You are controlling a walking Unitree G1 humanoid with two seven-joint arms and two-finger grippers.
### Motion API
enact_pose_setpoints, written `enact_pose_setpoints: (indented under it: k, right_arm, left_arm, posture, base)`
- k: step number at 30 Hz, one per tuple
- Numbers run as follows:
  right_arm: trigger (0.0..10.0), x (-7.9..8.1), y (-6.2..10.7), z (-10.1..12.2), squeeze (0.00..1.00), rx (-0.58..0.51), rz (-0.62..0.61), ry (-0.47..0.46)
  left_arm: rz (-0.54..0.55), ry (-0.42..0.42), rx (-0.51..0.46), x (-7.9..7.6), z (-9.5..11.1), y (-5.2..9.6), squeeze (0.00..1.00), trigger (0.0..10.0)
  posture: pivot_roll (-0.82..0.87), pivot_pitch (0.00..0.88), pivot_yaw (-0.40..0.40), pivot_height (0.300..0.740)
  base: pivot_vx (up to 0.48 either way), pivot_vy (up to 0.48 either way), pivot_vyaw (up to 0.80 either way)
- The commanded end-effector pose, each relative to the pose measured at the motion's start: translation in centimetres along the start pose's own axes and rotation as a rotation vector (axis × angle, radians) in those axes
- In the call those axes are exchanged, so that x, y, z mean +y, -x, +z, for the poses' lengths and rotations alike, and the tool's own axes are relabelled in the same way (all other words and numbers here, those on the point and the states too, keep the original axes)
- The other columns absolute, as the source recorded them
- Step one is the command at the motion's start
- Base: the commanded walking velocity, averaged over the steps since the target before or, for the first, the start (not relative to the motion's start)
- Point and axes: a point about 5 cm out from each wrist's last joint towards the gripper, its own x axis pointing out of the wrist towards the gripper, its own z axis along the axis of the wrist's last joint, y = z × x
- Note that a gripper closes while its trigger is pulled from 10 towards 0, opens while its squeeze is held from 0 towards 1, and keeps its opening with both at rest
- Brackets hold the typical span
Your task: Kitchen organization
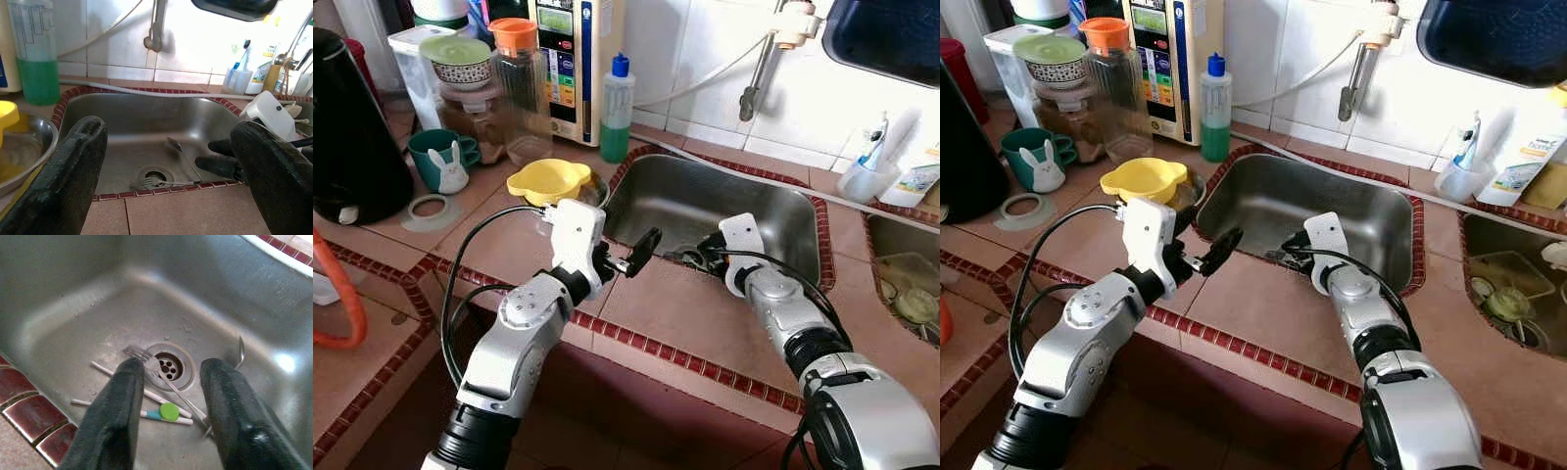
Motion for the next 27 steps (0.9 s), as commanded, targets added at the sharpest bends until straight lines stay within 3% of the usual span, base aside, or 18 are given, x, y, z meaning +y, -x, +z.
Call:
enact_pose_setpoints:
  k: [1, 9, 16, 20, 22, 24, 25, 27]
  right_arm:
    - [10.0, 0.0, 0.1, -0.1, 1.0, -0.012, 0.002, -0.025]
    - [10.0, 0.3, -0.1, 0.6, 1.0, -0.043, 0.011, -0.049]
    - [10.0, 0.4, 0.1, 3.9, 1.0, -0.242, 0.061, -0.212]
    - [10.0, 1.2, 1.7, 6.3, 1.0, -0.393, 0.173, -0.324]
    - [10.0, 1.3, 1.9, 6.4, 1.0, -0.401, 0.181, -0.329]
    - [10.0, 2.1, 3.6, 6.9, 1.0, -0.443, 0.264, -0.394]
    - [10.0, 2.1, 3.6, 6.9, 1.0, -0.443, 0.264, -0.394]
    - [10.0, 3.2, 5.7, 7.2, 1.0, -0.462, 0.352, -0.413]
  left_arm:
    - [-0.014, -0.016, 0.007, -0.2, -0.3, 0.0, 1.0, 10.0]
    - [-0.014, -0.027, 0.009, -0.2, -0.5, 0.0, 1.0, 10.0]
    - [0.06, -0.145, 0.015, 1.2, -0.4, -0.2, 1.0, 10.0]
    - [0.124, -0.203, 0.026, 3.2, 0.0, -0.7, 1.0, 10.0]
    - [0.126, -0.206, 0.028, 3.3, 0.0, -0.8, 1.0, 10.0]
    - [0.183, -0.252, 0.05, 4.6, 0.0, -1.1, 1.0, 10.0]
    - [0.183, -0.252, 0.05, 4.6, 0.0, -1.1, 1.0, 10.0]
    - [0.24, -0.311, 0.085, 6.2, -0.1, -1.5, 1.0, 10.0]
  posture:
    - [0.28, 0.0, -0.053, 0.74]
    - [0.28, 0.0, -0.054, 0.74]
    - [0.27, 0.0, -0.053, 0.74]
    - [0.25, 0.0, -0.051, 0.74]
    - [0.25, 0.0, -0.051, 0.74]
    - [0.23, 0.0, -0.046, 0.74]
    - [0.23, 0.0, -0.046, 0.74]
    - [0.21, 0.0, -0.037, 0.74]
  base:
    - [0.0, 0.0, 0.0]
    - [0.0, 0.0, 0.0]
    - [0.0, 0.0, 0.0]
    - [0.0, 0.0, 0.0]
    - [0.0, 0.0, 0.0]
    - [0.0, 0.0, 0.0]
    - [0.0, 0.0, 0.0]
    - [0.0, 0.0, 0.0]
